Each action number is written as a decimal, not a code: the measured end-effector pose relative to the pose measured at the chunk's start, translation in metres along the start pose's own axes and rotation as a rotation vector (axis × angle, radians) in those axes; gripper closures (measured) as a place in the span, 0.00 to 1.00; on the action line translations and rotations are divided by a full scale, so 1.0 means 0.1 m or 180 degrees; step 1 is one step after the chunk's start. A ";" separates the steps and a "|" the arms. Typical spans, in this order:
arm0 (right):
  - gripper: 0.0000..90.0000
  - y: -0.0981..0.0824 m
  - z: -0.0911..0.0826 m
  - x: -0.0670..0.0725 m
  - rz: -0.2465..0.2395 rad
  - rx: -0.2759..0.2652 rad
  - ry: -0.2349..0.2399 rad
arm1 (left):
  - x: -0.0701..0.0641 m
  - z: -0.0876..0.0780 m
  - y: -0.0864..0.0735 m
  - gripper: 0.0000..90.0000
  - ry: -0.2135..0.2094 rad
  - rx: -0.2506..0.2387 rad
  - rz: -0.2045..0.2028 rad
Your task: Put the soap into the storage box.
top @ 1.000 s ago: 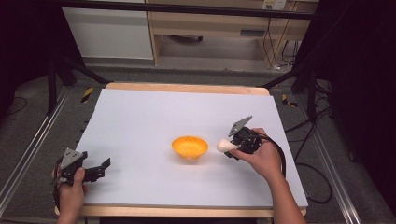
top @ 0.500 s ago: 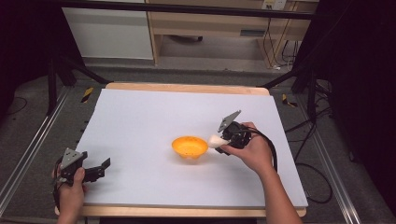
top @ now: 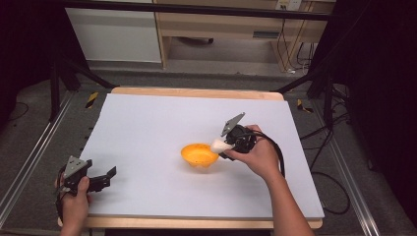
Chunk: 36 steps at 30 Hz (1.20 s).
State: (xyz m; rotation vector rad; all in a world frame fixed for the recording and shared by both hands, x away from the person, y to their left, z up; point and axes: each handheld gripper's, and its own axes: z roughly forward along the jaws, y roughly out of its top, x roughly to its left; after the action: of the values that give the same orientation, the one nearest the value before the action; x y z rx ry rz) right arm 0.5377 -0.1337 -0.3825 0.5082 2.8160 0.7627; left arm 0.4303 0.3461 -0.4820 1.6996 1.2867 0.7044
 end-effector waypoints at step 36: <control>0.55 0.37 0.26 0.04 -0.0239 0.0055 0.0178 | 0.01 -0.01 0.00 0.02 -0.0025 -0.0010 -0.0020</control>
State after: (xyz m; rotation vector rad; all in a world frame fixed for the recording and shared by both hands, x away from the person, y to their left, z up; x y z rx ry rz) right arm 0.5510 -0.0910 -0.3859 0.3869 2.8771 0.7499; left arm 0.4299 0.3471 -0.4819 1.6937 1.2843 0.6950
